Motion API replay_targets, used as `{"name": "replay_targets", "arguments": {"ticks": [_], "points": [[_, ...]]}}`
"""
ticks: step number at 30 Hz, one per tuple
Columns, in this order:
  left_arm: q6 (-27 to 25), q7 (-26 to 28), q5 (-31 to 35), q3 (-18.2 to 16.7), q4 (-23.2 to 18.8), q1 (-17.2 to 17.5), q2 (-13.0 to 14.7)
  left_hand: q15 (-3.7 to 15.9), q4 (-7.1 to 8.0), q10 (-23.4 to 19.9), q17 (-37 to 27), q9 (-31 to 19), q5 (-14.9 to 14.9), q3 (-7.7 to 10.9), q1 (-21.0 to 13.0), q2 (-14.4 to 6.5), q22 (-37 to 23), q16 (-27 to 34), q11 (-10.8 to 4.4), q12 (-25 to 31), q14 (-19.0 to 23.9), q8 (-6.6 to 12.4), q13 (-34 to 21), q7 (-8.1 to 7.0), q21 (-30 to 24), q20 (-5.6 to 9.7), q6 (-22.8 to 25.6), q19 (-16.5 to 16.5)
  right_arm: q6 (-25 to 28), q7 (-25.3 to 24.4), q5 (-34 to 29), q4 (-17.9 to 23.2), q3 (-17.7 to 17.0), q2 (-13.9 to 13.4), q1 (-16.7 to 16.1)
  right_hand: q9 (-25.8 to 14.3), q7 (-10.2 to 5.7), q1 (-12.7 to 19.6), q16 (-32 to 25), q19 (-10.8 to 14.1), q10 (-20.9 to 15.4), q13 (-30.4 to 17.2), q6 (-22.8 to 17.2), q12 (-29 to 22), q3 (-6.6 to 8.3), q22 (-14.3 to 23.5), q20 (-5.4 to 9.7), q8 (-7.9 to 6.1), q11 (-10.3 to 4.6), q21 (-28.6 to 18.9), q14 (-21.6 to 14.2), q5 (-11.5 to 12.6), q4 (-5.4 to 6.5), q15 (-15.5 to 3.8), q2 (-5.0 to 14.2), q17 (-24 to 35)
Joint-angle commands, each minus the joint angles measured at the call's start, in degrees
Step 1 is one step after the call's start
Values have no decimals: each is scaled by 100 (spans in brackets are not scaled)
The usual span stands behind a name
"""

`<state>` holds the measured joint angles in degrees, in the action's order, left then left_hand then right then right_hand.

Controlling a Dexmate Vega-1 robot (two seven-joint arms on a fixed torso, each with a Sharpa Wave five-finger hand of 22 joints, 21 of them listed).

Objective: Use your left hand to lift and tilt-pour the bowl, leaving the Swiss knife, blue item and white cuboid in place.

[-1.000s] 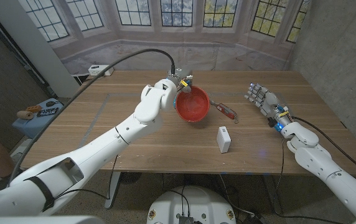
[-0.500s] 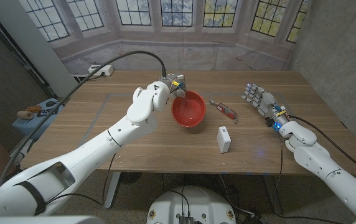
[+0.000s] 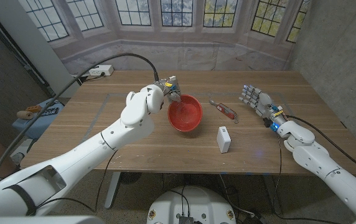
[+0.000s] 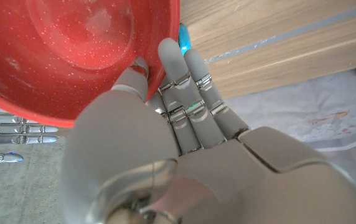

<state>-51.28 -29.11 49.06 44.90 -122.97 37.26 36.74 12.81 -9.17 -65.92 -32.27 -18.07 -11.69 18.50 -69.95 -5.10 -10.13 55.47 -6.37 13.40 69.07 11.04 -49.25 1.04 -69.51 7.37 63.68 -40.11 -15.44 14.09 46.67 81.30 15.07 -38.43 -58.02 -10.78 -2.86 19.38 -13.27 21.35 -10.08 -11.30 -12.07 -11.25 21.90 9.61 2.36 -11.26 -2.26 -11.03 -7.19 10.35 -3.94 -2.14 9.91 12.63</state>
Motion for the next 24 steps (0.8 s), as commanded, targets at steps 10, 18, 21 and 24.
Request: {"name": "replay_targets", "arguments": {"ticks": [10, 18, 21, 24], "points": [[-1312, 413, -1121, 304, -574, -51, 575, 25, 1, -248, -38, -24, -18, 54, 34, 19, -19, -25, -191, -5, -29, 32, -18, 41, -27, -7, 13, 39, 253, 123, -84, -81, 253, 22, 223, -32, 48, -27, -7, 4, -15, -21, -22, -17, 15, 17, 297, -6, 43, -9, 5, -16, -11, -182, -8, 20], [-1730, 781, -1770, 460, -705, -234, 786, 24, -2, -250, -45, -32, -20, 61, 29, 17, -19, -28, -180, -9, -41, 27, -16, 53, -27, -20, -1, 49, 395, 174, -114, -101, 349, 13, 335, -32, 47, -25, -6, 2, -9, -21, -22, -15, 19, 17, 297, -6, 40, -8, 8, -16, -13, -179, -6, 20], [-1859, 966, -2065, 482, -738, -275, 846, 24, -4, -241, -48, -35, -20, 64, 25, 18, -19, -30, -183, -8, -48, 29, -28, 47, -30, -24, 3, 47, 463, 190, -117, -100, 381, 3, 370, -32, 50, -25, -7, 2, -7, -21, -21, -15, 19, 17, 297, -6, 43, -8, 6, -16, -13, -183, -6, 20], [-2025, 1137, -2362, 533, -768, -342, 898, 24, -3, -241, -39, -38, -20, 66, 25, 16, -19, -40, -180, -7, -57, 24, -32, 52, -30, -28, -11, 45, 518, 207, -126, -104, 412, -5, 405, -32, 46, -25, -7, 2, -14, -21, -21, -17, 19, 17, 295, -6, 46, -8, 5, -16, -13, -191, -6, 20]]}}
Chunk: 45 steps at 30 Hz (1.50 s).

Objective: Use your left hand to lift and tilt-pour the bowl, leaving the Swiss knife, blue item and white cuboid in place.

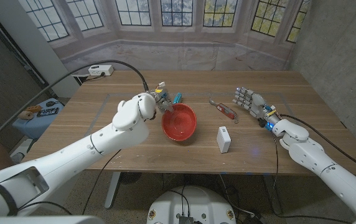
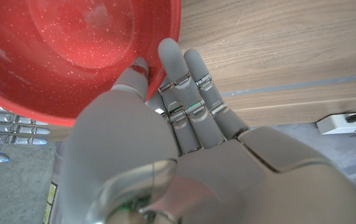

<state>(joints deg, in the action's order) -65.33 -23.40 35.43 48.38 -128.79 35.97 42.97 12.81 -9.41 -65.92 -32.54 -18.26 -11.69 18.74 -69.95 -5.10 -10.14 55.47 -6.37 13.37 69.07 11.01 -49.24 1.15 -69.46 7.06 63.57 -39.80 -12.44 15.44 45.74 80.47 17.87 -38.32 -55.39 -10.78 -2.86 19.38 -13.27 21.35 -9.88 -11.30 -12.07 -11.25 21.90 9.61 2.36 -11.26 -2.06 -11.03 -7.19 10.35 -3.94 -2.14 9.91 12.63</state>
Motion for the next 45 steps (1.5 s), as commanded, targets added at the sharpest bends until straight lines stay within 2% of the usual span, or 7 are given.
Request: {"name": "replay_targets", "arguments": {"ticks": [1, 8, 16, 24, 28, 45], "points": [[-606, 634, -1119, 172, -198, -209, 309, 24, 22, -242, -21, -20, -21, 43, 25, 15, -18, -31, -169, -4, -48, 28, -33, 41, -36, 2, 2, 14, 236, 78, -37, -26, 143, -16, 155, -32, 48, -25, -8, 2, -35, -21, -21, -18, 19, 16, 298, -6, 27, -8, 4, -16, -14, -188, -7, 20], [-798, 1119, -1837, 219, -234, -300, 420, 24, 24, -227, -17, -29, -20, 48, 25, 13, -18, -43, -179, -13, -67, 28, -36, 49, -38, 1, -4, 20, 360, 81, -66, 44, 185, -62, 231, -32, 51, -27, -6, -2, -30, -21, -15, -17, 21, 17, 293, -5, 22, -7, 9, -15, -14, -180, -7, 19], [-833, 1641, -2598, 183, -139, -355, 494, 25, 21, -237, -30, -40, -20, 53, 21, 16, -18, -33, -170, -15, -59, 28, -31, 50, -41, 1, -8, 26, 242, -79, -97, 102, 97, -52, 219, -33, 62, -27, -7, 9, -29, -21, -17, -17, 25, 17, 277, -6, 34, -11, 4, -16, -15, -174, -7, 18], [-858, 2034, -3372, 1, 100, -378, 461, 25, 24, -241, -18, -50, -21, 57, 22, 12, -17, -44, -164, -21, -65, 28, -24, 55, -44, -2, -11, 24, 123, -108, -104, -4, 71, 25, 260, -33, 56, -27, -4, 3, -33, -21, -20, -20, 28, 17, 284, -8, 29, -9, 7, -16, -18, -174, -10, 16], [-819, 2222, -3768, -200, 254, -315, 421, 25, 26, -239, -19, -53, -21, 59, 24, 11, -17, -45, -166, -17, -68, 26, -32, 53, -43, -4, -18, 26, 56, -127, -112, -71, 62, 74, 276, -33, 65, -29, -4, 8, -37, -21, -21, -22, 29, 17, 274, -9, 36, -11, 7, -17, -18, -169, -11, 16], [-583, 2757, -4706, -362, 515, -394, 502, 25, 26, -255, -23, -70, -22, 63, 32, 15, -14, -40, -163, -23, -57, 30, -19, 52, -46, -3, -14, 17, -24, -103, -167, -235, 100, 166, 402, -33, 68, -29, -3, 11, -43, -21, -26, -24, 34, 17, 270, -11, 35, -12, 6, -17, -23, -166, -11, 13]]}}
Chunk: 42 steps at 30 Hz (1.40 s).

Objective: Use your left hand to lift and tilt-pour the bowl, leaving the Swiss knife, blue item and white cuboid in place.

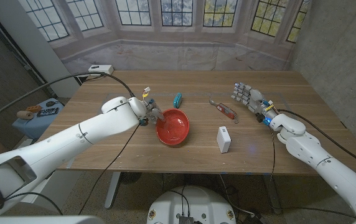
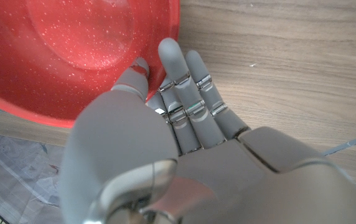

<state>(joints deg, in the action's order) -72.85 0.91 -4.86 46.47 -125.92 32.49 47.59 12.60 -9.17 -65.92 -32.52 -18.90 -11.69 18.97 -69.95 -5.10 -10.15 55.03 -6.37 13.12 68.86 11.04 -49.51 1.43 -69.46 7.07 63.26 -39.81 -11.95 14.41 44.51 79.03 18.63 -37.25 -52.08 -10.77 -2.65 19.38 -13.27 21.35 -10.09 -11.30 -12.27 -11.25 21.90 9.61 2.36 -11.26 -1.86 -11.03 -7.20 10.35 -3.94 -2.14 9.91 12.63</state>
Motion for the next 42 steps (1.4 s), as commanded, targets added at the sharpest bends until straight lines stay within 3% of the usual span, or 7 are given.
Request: {"name": "replay_targets", "arguments": {"ticks": [1, 12, 25, 42], "points": [[189, 349, -736, -208, 252, -31, 28, 46, 4, -251, -29, -8, -23, 41, 35, 14, -14, 8, -155, 7, -32, 27, -4, 24, -45, -5, 17, 24, -84, 0, -45, -93, 22, 63, 72, -33, 43, -28, -2, 9, -18, -21, -2, -22, 34, 17, 272, -9, 10, -11, 9, -17, -24, -165, -12, 12], [365, 513, -1198, -378, 464, -22, -15, 45, 1, -231, -21, -22, -26, 49, 37, 14, -13, -5, -171, 5, -45, 25, -22, 31, -46, -6, 10, 16, -149, -36, -47, -94, -5, 85, 57, -33, 36, -27, 2, 0, -13, -21, -5, -20, 36, 16, 281, -10, 6, -7, 16, -17, -28, -175, -13, 10], [419, 672, -1872, -832, 767, 52, -194, 44, 5, -250, -33, -31, -28, 56, 43, 11, -14, -1, -137, -10, -45, 4, 14, 27, -43, -31, -45, 30, -109, -16, -30, -70, 7, 71, 36, -33, 42, -27, 1, 0, -17, -20, -9, -22, 38, 16, 271, -11, 8, -7, 13, -18, -32, -164, -13, 8], [514, 620, -2406, -1029, 630, -15, 115, 41, 101, -15, -4, -12, 0, -16, 270, 3, -16, -70, 2, -203, -217, -46, 267, 145, 1, -132, -321, 144, -42, 59, -39, -87, 52, 60, 115, -33, 38, -33, 4, -8, -12, -20, 0, -20, 36, 17, 272, -7, 7, -5, 19, -19, -33, -168, -16, 7]]}}
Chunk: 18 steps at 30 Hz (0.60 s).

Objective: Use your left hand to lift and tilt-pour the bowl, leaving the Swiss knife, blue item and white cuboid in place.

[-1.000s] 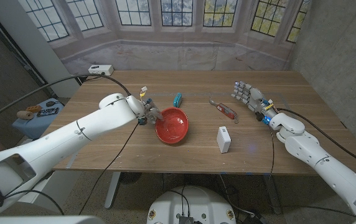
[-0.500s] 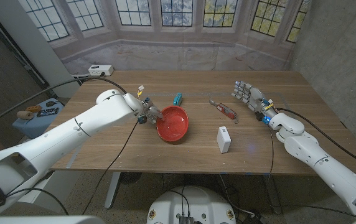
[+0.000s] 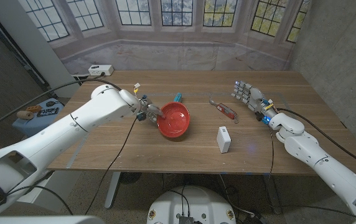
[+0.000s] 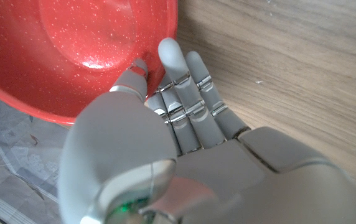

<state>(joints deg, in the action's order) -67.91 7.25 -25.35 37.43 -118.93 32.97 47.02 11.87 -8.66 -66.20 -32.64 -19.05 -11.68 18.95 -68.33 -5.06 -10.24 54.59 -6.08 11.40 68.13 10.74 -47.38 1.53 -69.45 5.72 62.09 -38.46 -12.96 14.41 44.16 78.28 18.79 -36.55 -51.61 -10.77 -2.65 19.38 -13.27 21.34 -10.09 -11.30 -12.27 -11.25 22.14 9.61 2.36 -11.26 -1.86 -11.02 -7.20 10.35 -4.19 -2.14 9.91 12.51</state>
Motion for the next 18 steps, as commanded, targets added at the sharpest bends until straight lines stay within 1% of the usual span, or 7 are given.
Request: {"name": "replay_targets", "arguments": {"ticks": [1, 4, 6, 10, 15, 18], "points": [[46, -45, -380, -117, -65, -74, 201, 113, 52, 20, 12, 4, 0, -17, 113, 1, -6, -28, -25, -36, -145, -16, 60, 136, 1, -1, -210, 7, 67, 64, -5, -15, 40, -10, 76, -33, 31, -33, 6, -13, -7, -20, 2, -18, 13, 17, 279, -7, -5, -3, 23, -18, -9, -175, -14, 18], [110, -108, -437, -104, -47, -98, 262, 114, 69, 106, 16, 14, 3, -38, 178, 0, -2, -24, 21, -77, -145, -30, 134, 162, 15, -29, -301, 8, 89, 78, -9, -26, 53, -10, 98, -33, 42, -32, 5, -1, -12, -20, 0, -20, 14, 17, 264, -7, 9, -8, 20, -18, -10, -162, -15, 17], [85, -132, -466, -76, -30, -141, 275, 114, 77, 104, 27, 20, 5, -48, 212, 0, 0, -30, 11, -76, -155, -24, 170, 160, 20, -33, -317, -3, 108, 76, -16, -25, 62, -14, 109, -33, 42, -32, 6, 1, -13, -20, 0, -21, 14, 17, 261, -8, 9, -9, 22, -18, -11, -156, -15, 17], [118, -293, -535, -3, 33, -246, 342, 113, 99, 182, 35, 33, 8, -63, 285, -16, 2, -36, 39, -102, -169, -29, 245, 172, 46, -52, -391, 20, 150, 76, -22, -21, 76, -22, 126, -33, 41, -33, 5, 3, -16, -20, 0, -22, 14, 17, 251, -8, 1, -10, 20, -18, -12, -157, -15, 17], [132, -435, -594, 79, 113, -342, 389, 113, 110, 207, 61, 45, 11, -80, 346, -15, 6, -49, 46, -104, -177, -35, 310, 160, 57, -57, -466, -3, 185, 88, -22, -44, 102, -9, 147, -33, 33, -33, 6, 1, -13, -21, 9, -20, 15, 17, 248, -5, -4, -9, 21, -18, -13, -164, -14, 16], [153, -556, -643, 125, 186, -404, 416, 113, 116, 257, 84, 55, 11, -80, 387, -30, 7, -76, 79, -113, -205, -36, 366, 149, 79, -85, -531, 17, 208, 90, -24, -51, 117, -1, 158, -33, 30, -31, 7, 1, -11, -21, 8, -20, 16, 17, 250, -6, -1, -9, 25, -18, -15, -160, -13, 15]]}}
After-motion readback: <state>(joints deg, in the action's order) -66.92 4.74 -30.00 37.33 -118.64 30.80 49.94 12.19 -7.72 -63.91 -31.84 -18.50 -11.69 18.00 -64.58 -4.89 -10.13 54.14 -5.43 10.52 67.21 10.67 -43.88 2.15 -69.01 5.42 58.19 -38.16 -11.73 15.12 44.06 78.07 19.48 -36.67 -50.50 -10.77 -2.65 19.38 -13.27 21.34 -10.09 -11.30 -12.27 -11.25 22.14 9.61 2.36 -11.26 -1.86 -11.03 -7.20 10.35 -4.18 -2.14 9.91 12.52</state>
